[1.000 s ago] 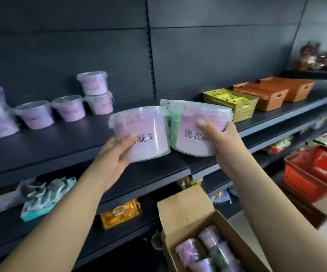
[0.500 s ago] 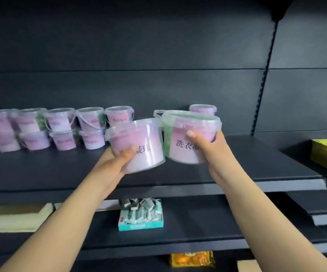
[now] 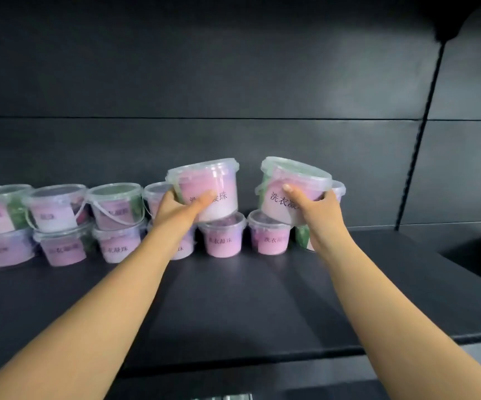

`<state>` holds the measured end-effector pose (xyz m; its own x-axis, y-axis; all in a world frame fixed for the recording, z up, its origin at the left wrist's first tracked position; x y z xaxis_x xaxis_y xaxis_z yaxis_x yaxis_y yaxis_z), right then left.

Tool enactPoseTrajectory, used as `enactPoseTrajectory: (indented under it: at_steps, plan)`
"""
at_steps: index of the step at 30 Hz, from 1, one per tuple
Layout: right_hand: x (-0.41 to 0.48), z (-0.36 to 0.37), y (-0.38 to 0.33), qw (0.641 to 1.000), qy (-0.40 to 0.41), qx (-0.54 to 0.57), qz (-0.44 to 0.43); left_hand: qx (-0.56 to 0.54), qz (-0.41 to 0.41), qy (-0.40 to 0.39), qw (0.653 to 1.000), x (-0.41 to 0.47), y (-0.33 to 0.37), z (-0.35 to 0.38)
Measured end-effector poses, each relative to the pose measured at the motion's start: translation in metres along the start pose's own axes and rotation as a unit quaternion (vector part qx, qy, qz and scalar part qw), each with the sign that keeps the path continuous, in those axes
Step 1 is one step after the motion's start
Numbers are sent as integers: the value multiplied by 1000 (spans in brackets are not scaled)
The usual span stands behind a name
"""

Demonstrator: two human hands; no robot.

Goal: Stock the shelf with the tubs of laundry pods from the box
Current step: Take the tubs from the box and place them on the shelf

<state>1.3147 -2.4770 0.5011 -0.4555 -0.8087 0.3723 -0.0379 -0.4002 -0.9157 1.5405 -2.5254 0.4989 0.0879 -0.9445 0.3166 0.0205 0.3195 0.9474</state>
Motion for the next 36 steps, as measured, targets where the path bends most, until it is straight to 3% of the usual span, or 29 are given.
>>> enactPoseTrajectory:
  at_steps: [7,14,24,30,36]
  plan:
    - [67,10,62,1000,-25,12,12,91,4,4,996,56,-46,36]
    - [85,17,100,997,-38,-68,-1,122,20,-9,992,75,-82,44]
    - [94,22,108,993,-52,-107,22,60,-11,-9,998,75,-103,44]
    - [90,25,111,994,-33,-108,11,88,22,-69,993,76,-101,42]
    - [89,23,115,996,-16,-91,16,118,16,-73,990,79,-105,43]
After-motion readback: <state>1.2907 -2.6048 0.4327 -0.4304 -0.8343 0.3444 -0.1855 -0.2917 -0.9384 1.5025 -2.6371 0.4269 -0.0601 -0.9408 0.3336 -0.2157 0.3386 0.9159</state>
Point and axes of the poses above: each hand's wrist, its own x-axis towards the middle knuckle, its own z-axis out of the palm, y = z × x, the point moved 3 cm from there along x, towards the middle knuckle
